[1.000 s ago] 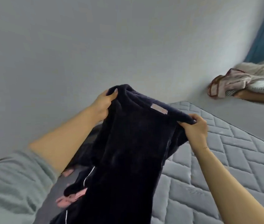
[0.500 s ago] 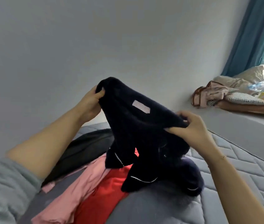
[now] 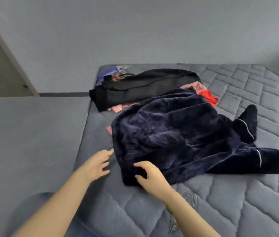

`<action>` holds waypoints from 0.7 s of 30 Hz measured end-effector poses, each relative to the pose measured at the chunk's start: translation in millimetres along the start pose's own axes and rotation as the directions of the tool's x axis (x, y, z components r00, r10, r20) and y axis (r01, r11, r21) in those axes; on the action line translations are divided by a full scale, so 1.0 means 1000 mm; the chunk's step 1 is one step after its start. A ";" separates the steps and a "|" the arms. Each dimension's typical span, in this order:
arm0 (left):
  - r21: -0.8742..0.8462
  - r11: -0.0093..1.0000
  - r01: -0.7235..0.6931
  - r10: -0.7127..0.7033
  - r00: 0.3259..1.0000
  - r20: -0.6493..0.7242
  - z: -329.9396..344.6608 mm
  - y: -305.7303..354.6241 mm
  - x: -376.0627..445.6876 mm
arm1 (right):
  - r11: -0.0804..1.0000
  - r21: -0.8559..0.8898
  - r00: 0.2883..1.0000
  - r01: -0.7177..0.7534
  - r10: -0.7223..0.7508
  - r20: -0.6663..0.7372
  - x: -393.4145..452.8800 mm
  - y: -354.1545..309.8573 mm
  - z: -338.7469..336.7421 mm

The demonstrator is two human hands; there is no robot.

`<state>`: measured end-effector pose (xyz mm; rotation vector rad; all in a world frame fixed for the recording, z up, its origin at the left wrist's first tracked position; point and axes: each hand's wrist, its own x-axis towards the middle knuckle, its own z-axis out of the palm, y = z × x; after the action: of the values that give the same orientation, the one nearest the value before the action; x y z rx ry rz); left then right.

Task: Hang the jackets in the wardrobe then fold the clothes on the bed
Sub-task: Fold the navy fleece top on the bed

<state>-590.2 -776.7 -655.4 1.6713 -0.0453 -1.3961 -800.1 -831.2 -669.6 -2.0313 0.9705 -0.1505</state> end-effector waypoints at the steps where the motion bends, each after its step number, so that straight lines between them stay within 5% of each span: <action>1: -0.019 0.999 0.028 -0.028 0.999 0.026 0.008 -0.015 -0.004 | 0.995 -0.093 0.998 0.038 -0.042 -0.036 -0.004 0.012 -0.007; 5: 0.002 0.994 0.106 -0.106 0.990 0.097 0.062 -0.047 -0.014 | 0.845 -0.535 0.991 -0.003 -0.070 -0.115 -0.015 0.066 -0.064; 8: 0.023 0.999 -0.041 0.042 0.999 -0.021 0.090 -0.062 -0.007 | 0.699 -0.706 0.990 -0.109 0.010 -0.143 -0.024 0.091 -0.085; 12: -0.076 0.957 -0.281 0.275 0.958 -0.082 0.077 -0.077 -0.004 | 0.685 -0.714 0.968 -0.146 -0.050 -0.245 -0.031 0.090 -0.080; 15: -0.067 0.911 -0.407 0.394 0.906 -0.153 0.046 -0.076 -0.009 | 0.745 -0.639 0.980 -0.191 0.111 -0.164 -0.043 0.066 -0.058; 18: -0.085 0.886 -0.455 0.426 0.873 -0.238 0.022 -0.077 -0.014 | 0.812 -0.554 0.983 -0.182 0.170 -0.074 -0.069 0.038 -0.002; 21: 0.070 0.884 -0.462 0.462 0.843 -0.277 0.015 -0.092 -0.017 | 0.870 -0.429 0.964 -0.245 0.173 -0.201 -0.098 0.022 0.042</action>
<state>-654.0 -723.9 -700.8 1.7046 -0.2668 -0.7829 -862.6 -744.0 -689.7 -2.3364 1.4250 0.0408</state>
